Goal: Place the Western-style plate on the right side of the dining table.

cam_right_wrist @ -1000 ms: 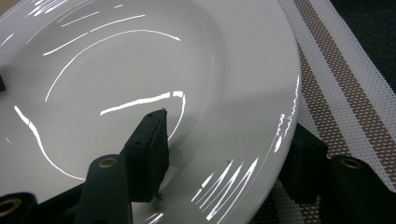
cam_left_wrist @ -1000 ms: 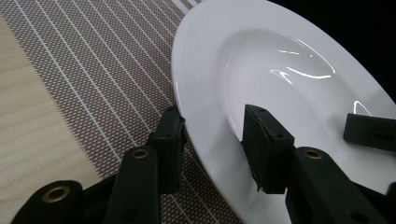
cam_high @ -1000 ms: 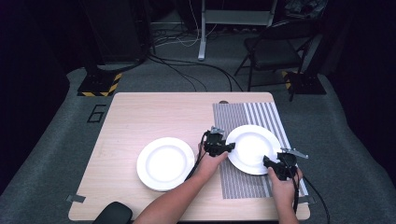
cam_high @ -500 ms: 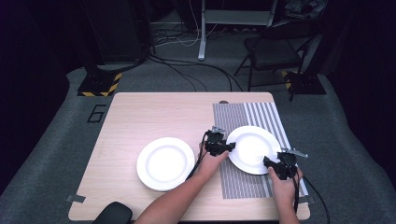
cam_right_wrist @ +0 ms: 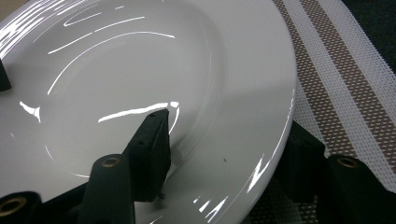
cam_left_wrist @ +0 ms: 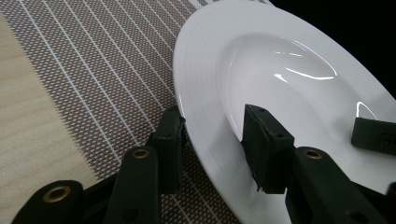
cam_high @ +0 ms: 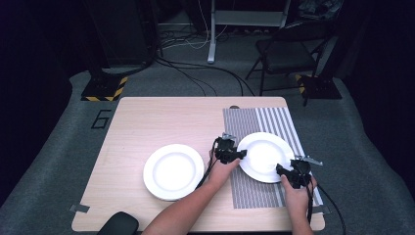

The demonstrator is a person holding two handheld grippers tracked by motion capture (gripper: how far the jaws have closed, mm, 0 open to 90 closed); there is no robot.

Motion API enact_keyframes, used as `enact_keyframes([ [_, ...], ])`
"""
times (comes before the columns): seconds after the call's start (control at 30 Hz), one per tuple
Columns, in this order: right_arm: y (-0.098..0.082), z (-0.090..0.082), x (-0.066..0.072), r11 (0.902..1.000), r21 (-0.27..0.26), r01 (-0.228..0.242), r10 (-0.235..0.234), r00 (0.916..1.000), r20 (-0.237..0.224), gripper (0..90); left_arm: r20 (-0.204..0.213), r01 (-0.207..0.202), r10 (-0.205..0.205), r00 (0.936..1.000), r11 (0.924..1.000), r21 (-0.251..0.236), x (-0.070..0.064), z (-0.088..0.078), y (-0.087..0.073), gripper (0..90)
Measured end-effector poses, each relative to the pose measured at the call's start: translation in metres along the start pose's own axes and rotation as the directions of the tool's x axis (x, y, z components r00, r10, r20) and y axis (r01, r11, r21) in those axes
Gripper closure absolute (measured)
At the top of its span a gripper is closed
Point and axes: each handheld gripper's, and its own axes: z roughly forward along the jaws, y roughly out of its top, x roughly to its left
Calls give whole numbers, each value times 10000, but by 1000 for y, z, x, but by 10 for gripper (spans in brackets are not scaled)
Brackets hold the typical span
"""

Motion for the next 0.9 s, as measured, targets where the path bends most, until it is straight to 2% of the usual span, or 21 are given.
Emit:
enact_keyframes([
  [0.17,-1,-1,0,10000,-52,13,-14,10000,-25,427,36,77,-77,10000,10000,-22,0,-1,0,593],
  [0.27,-2,-2,-1,10000,-93,25,-26,10000,-52,429,-59,-242,242,9997,9997,-50,-2,-5,1,542],
  [0.3,-2,-3,-1,9999,-111,48,-48,10000,-52,430,-81,-192,191,9998,9998,-99,-2,-6,1,538],
  [0.47,-1,-9,1,9993,-211,295,-289,9992,287,420,-56,-62,61,10000,9997,-227,-1,-15,3,518],
  [0.6,-6,-21,-2,9982,-594,44,-31,9998,216,416,12,-188,188,9998,9990,-416,-1,-24,6,509],
  [0.7,-9,-30,-3,9972,-727,-181,194,9996,180,409,188,-65,77,9998,9980,-634,-1,-29,7,508],
  [0.9,-7,-44,-5,9940,-1021,-387,367,9991,-216,392,334,-244,268,9991,9973,-687,-3,-38,11,508],
])
